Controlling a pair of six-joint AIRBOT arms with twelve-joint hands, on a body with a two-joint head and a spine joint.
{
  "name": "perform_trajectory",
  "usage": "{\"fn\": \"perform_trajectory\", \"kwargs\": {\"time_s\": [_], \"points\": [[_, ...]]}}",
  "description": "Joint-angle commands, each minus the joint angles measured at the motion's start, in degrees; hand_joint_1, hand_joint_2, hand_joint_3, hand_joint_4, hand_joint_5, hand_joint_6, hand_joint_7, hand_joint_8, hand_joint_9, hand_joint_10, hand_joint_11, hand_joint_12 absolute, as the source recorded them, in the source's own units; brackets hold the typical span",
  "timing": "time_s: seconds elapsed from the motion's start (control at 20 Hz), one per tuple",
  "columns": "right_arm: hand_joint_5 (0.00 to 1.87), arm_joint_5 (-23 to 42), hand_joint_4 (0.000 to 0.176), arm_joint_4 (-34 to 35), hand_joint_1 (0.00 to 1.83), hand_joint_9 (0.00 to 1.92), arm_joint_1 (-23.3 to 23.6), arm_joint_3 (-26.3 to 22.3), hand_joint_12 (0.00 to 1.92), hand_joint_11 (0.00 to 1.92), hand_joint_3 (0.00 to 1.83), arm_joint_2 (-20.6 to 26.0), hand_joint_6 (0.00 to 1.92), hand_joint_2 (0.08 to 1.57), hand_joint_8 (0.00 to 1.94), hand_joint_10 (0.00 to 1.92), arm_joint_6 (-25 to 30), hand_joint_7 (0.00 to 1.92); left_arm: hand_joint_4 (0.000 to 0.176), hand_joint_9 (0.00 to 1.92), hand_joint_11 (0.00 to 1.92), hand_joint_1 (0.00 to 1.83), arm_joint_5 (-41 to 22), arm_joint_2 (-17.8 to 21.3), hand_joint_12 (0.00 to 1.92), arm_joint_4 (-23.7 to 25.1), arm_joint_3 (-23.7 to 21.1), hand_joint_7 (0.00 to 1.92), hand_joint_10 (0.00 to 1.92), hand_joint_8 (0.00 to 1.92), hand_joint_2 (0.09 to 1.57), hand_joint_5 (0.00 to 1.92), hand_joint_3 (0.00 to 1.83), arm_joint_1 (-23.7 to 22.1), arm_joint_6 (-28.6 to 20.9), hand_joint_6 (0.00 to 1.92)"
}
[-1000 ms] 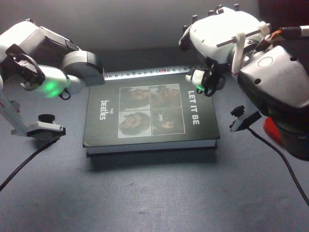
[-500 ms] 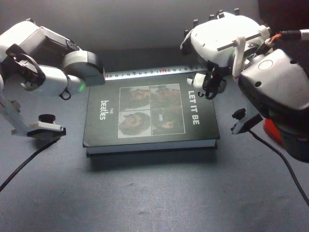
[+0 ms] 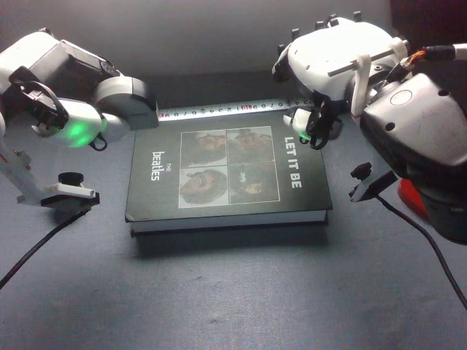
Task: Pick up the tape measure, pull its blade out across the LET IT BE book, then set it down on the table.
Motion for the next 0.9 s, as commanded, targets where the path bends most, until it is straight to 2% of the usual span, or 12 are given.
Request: {"fn": "perform_trajectory", "kwargs": {"time_s": [0.0,0.65,0.85], "points": [[0.68,2.8,0.0,-4.2,1.0,0.72,0.5,0.2,1.21,0.22,0.01,0.3,0.0,1.18,0.0,0.01,0.0,0.76,0.0,0.89,0.81,1.38,-4.2,0.5,1.1,3.0,0.2,1.06,1.22,0.91,1.08,1.08,0.0,-0.7,-0.7,0.69],[0.68,2.4,0.0,-3.9,1.0,0.73,0.6,0.3,1.2,0.2,0.0,0.3,0.0,1.18,0.0,0.01,0.1,0.76,0.0,0.9,0.82,1.38,-4.2,0.5,1.09,2.7,0.3,1.07,1.21,0.89,1.08,1.07,0.0,-0.9,-1.3,0.7],[0.71,2.4,0.0,-3.9,1.0,0.78,0.7,0.3,1.23,0.26,0.0,0.3,0.01,1.18,0.01,0.03,0.1,0.78,0.0,0.9,0.81,1.38,-4.2,0.5,1.08,2.8,0.4,1.06,1.21,0.89,1.08,1.07,0.0,-0.9,-1.3,0.71]]}}
